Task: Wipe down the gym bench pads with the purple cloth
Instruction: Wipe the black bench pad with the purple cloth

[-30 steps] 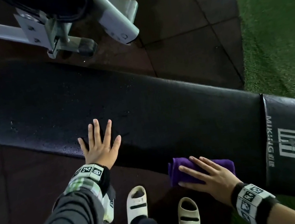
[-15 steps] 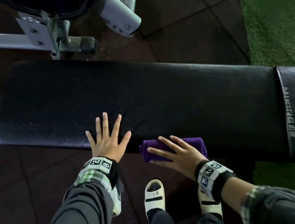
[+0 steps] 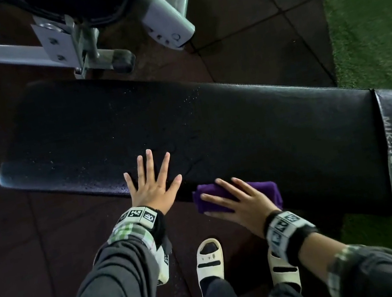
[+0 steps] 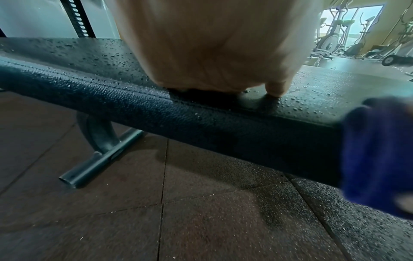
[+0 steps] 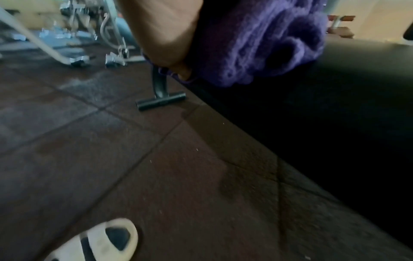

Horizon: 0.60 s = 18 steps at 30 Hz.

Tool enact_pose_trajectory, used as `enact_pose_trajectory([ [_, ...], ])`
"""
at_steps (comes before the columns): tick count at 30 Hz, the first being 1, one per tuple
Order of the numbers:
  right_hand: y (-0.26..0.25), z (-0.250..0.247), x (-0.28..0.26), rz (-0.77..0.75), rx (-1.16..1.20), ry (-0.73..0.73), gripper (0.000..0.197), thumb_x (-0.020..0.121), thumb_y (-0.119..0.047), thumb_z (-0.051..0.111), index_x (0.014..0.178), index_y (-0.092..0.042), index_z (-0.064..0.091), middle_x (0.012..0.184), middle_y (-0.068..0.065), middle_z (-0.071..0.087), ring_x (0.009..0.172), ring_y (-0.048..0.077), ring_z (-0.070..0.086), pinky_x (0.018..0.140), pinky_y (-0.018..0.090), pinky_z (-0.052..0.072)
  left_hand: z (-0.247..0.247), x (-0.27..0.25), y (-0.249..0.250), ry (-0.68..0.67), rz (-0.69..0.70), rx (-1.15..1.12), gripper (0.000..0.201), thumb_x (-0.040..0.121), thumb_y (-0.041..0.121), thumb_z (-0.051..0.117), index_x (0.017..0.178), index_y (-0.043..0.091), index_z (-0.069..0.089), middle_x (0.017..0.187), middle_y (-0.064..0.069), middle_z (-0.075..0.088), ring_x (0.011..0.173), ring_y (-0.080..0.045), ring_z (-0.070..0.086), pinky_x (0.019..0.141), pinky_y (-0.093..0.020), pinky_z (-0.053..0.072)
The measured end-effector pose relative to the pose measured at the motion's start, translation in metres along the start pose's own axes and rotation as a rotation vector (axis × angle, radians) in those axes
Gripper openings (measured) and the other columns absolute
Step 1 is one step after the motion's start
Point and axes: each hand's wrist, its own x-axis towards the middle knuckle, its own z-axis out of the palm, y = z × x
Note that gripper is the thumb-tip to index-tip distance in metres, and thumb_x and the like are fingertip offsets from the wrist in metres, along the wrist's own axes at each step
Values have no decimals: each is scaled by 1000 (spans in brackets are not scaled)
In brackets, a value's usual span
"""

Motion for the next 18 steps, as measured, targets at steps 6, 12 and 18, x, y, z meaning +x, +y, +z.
enact_pose_trajectory([
  [6,7,0,-14,34,54,-16,62,83,-23,36,140,-46,28,155,-4,16,135,36,27,106,50,30,1,0,-1,2,5,-11,63,93,67,17,133,54,-30,139,14,-50,132,-9,-41,110,-51,-23],
  [12,31,-3,-74,383,245,-36,84,76,-10,47,145,-44,14,157,1,7,137,36,22,106,51,27,4,-2,-15,191,82,-61,66,83,72,10,146,54,-2,158,13,-21,146,-10,-17,115,-48,-15],
  [18,54,-17,-19,780,579,-92,58,93,-29,34,145,-40,14,156,4,12,140,41,13,109,53,18,-15,12,-47,172,-64,-72,63,93,62,20,147,50,-10,156,10,-28,145,-12,-22,115,-54,-13],
])
